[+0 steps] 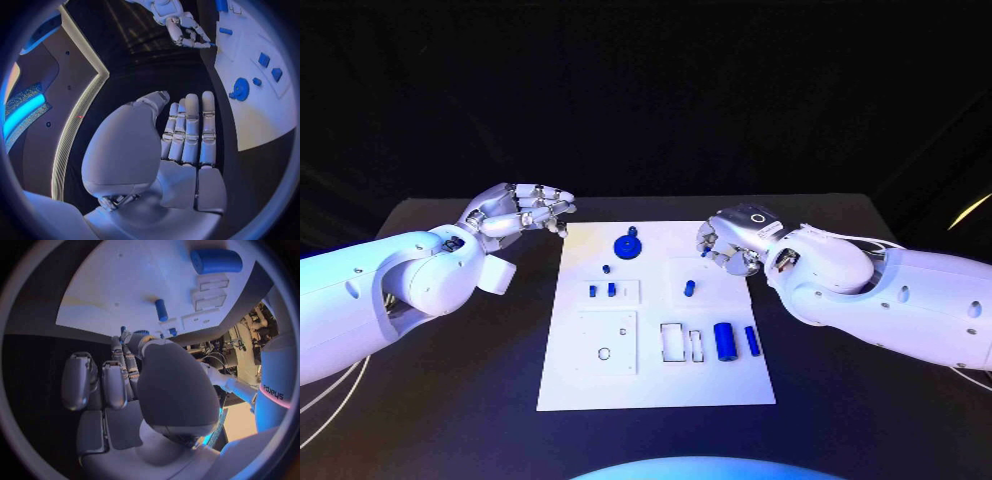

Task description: Assemble the parts on the task board

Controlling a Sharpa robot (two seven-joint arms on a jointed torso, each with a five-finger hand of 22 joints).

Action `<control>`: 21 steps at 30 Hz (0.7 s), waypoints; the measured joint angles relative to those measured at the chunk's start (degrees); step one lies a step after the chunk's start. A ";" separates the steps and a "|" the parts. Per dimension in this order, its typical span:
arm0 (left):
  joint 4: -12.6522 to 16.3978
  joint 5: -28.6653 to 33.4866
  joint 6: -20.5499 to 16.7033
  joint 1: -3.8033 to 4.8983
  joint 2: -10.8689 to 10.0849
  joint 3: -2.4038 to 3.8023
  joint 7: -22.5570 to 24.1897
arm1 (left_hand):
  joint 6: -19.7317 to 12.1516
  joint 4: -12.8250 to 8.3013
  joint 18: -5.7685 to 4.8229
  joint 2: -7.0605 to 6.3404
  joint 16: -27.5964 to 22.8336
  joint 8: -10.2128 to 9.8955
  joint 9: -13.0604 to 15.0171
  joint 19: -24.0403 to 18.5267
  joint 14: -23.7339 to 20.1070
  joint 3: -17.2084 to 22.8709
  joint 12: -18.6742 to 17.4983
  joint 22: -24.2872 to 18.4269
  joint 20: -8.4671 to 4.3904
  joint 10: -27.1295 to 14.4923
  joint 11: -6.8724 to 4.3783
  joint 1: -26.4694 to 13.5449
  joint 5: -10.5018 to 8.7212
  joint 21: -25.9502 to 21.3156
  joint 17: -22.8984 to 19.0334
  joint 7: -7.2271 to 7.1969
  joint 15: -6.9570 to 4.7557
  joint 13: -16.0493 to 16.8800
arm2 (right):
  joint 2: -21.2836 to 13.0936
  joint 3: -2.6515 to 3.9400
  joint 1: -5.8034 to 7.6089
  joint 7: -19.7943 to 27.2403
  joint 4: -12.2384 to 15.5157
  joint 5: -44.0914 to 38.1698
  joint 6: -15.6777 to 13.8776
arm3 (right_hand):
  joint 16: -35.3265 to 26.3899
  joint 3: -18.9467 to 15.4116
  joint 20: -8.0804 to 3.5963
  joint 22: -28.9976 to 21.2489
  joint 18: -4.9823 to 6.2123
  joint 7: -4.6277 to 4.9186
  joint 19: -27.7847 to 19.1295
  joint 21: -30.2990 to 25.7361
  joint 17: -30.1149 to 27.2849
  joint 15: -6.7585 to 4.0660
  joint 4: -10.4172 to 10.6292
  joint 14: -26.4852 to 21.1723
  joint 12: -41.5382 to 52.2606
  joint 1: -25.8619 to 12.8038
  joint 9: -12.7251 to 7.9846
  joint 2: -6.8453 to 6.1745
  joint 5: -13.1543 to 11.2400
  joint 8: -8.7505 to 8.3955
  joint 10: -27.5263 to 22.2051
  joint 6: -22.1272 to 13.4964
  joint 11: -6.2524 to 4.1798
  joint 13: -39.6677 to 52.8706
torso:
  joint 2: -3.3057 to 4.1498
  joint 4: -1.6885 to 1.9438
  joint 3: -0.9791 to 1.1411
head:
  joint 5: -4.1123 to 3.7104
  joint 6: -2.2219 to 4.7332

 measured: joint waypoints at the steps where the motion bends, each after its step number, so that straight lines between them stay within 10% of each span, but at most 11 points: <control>1: -0.01 0.00 0.00 0.00 0.02 0.00 -0.01 | 0.00 0.00 0.00 0.00 0.00 0.00 0.00 0.00 0.00 0.00 0.00 0.00 0.00 0.00 0.00 0.00 0.00 0.00 0.00 0.00 0.00 0.00 | -0.26 0.02 0.08 0.07 0.67 0.23 -0.24 | 0.00 0.00 0.00 0.00 0.00 0.00 0.00 0.00 0.00 0.00 0.00 0.00 0.00 0.00 0.01 0.00 -0.01 0.00 0.00 0.00 0.00 0.00 | 0.01 0.00 0.00 | 0.09 0.01; 10: -0.01 0.01 0.01 -0.01 0.27 0.00 -0.06 | 0.00 0.00 0.00 0.00 0.00 0.00 0.00 0.00 0.00 0.00 0.00 0.01 0.00 0.00 0.00 0.00 0.00 0.00 0.05 0.00 0.00 0.00 | 0.31 0.10 -0.66 1.26 7.37 2.26 -2.24 | 0.00 0.00 0.00 -0.01 0.00 0.00 0.00 -0.04 0.00 -0.20 0.00 -0.20 0.18 -0.01 0.01 -0.01 -0.11 0.00 0.00 0.00 0.00 0.01 | 0.09 0.01 0.07 | 1.75 0.00; 21: 0.31 0.02 0.01 -0.01 0.75 0.00 -0.07 | 0.00 0.00 0.00 0.00 0.00 -0.23 0.01 0.00 0.00 0.00 -0.35 0.11 0.00 -0.21 0.21 0.00 0.00 0.20 0.04 0.00 0.00 -0.06 | 5.87 -0.39 -3.32 2.14 8.54 2.37 -2.74 | 0.00 0.16 0.00 -0.01 0.00 0.00 -0.01 -0.04 0.00 -0.20 -0.17 -0.20 0.18 -0.01 0.07 -0.02 0.18 -0.01 0.00 -0.01 0.00 0.01 | 0.13 0.10 0.00 | 5.08 -1.20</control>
